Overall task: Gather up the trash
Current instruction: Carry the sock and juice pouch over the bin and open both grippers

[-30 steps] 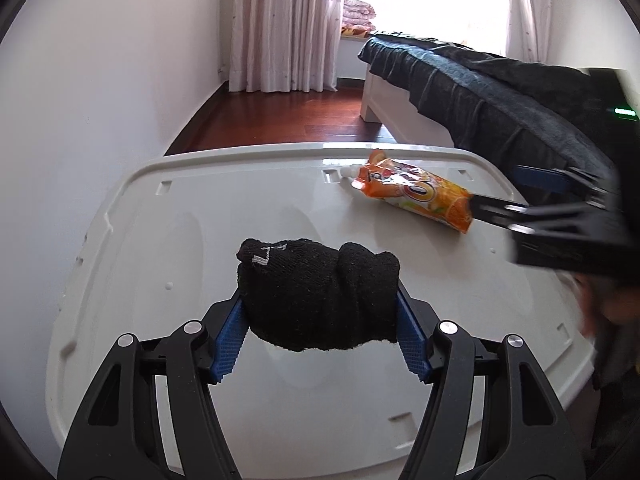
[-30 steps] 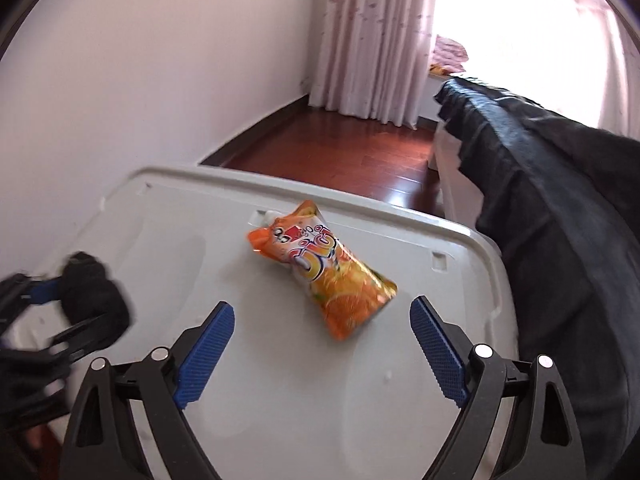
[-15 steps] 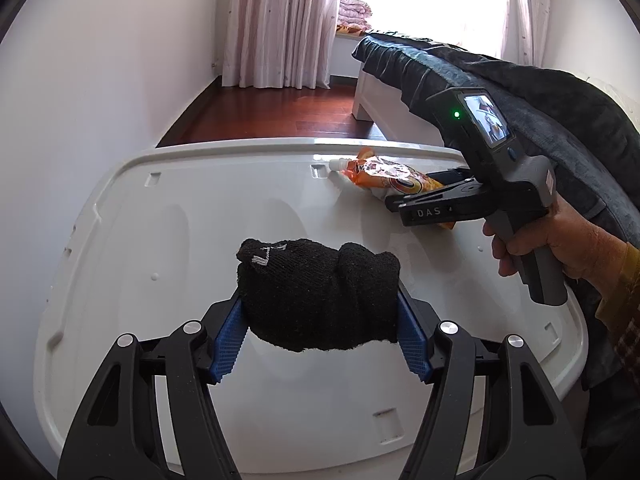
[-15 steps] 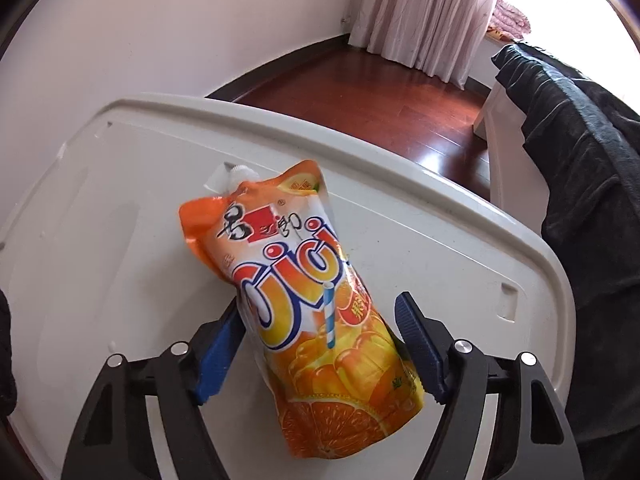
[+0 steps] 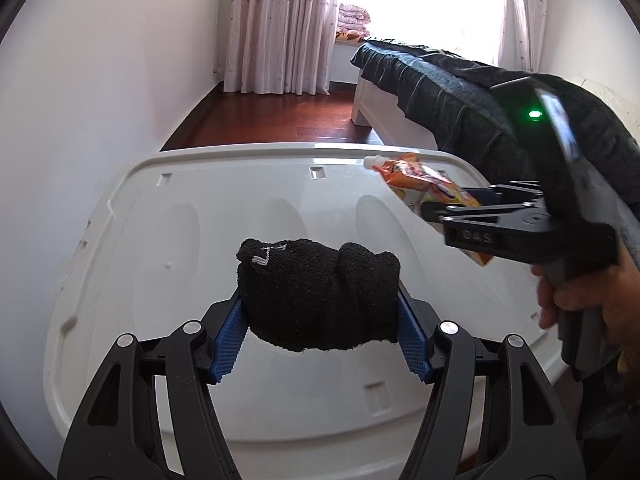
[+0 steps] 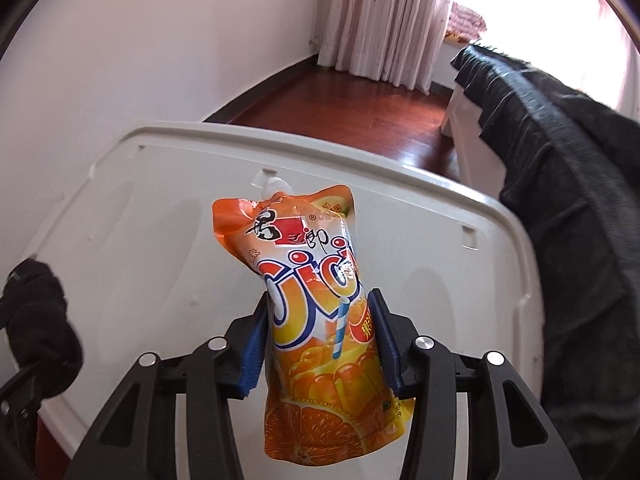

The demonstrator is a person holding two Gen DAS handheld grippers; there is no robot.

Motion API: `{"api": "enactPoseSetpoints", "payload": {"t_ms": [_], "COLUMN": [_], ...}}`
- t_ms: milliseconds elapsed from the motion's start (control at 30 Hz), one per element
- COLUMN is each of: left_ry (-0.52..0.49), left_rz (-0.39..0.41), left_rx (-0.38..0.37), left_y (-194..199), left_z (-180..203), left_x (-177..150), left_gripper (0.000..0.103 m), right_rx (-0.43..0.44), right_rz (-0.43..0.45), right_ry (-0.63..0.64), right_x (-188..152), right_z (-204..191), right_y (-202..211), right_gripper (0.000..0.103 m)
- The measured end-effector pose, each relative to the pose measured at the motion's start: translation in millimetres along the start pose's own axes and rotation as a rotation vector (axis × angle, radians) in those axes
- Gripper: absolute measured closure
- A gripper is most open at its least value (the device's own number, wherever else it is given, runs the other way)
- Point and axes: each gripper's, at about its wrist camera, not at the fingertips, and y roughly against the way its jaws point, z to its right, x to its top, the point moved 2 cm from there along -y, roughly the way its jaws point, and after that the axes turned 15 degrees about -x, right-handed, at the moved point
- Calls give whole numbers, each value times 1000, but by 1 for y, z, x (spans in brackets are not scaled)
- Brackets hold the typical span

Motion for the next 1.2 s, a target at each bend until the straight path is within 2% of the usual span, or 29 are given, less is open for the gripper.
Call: {"api": "enactPoseSetpoints", "payload": {"t_ms": [100, 167, 233, 300, 433, 633, 800, 867, 933, 1000, 1067, 1133, 1200], "left_ry": [13, 24, 23, 29, 41, 69, 96, 124, 166, 192, 195, 173, 143], "left_rz": [9, -2, -11, -20, -60, -165, -272, -305, -340, -370, -370, -325, -266], "left_rx": [-5, 0, 15, 21, 40, 77, 68, 75, 72, 87, 113, 133, 145], "left_y": [22, 39, 55, 70, 99, 111, 108, 106, 103, 100, 99, 105, 114], "left_z": [7, 12, 14, 16, 19, 15, 17, 15, 12, 9, 8, 10, 15], "left_x": [-11, -24, -37, -52, -93, -151, -191, -202, -207, -208, -204, -194, -182], "left_gripper": [39, 39, 39, 39, 39, 38, 36, 34, 28, 27, 26, 23, 22], "right_rx": [10, 6, 42, 68, 138, 135, 156, 137, 133, 120, 115, 113, 97], "right_rz": [10, 23, 11, -11, -109, -287, -437, -483, -508, -487, -424, -334, -246], "right_ry": [-60, -92, -145, -184, -235, -205, -203, -227, -261, -302, -334, -363, -374], "right_x": [-15, -34, -59, -85, -153, -238, -279, -290, -297, -296, -286, -273, -263], "right_z": [2, 0, -6, -13, -42, -91, -111, -112, -108, -100, -90, -82, -78], "right_y": [42, 77, 109, 131, 163, 171, 159, 154, 153, 156, 165, 178, 193], "right_gripper": [56, 56, 56, 56, 56, 56, 55, 52, 37, 31, 29, 23, 21]}}
